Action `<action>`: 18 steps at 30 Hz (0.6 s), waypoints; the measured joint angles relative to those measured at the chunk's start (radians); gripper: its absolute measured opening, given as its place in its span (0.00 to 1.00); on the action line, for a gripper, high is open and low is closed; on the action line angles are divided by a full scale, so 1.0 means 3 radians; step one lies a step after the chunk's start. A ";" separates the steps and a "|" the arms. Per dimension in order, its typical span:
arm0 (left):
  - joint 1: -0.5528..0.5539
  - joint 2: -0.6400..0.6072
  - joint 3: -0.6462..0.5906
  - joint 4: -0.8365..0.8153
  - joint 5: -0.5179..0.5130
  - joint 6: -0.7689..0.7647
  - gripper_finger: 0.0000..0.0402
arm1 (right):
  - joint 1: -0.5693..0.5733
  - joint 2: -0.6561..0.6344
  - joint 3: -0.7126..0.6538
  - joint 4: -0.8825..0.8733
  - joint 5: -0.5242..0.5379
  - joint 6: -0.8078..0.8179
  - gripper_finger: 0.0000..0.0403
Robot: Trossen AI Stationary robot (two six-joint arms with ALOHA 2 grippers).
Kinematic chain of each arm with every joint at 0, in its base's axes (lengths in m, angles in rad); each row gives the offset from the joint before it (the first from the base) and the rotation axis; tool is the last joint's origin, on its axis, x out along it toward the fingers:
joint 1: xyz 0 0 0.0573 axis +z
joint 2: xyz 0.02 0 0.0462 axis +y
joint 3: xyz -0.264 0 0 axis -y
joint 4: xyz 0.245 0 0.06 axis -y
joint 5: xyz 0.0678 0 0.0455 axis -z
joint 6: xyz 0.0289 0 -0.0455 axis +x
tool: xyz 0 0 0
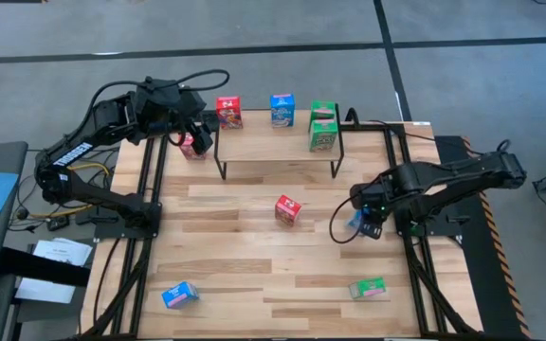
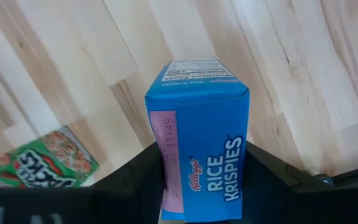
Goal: Stack cereal on shelf
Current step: Put the top blue cereal box on the shelf aligned with the other blue cereal box
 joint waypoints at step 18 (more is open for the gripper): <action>0.0097 0.0001 0.0000 0.0251 0.0213 -0.0026 0.88 | -0.0192 0.0000 0.0663 0.0077 0.0014 0.0090 0.50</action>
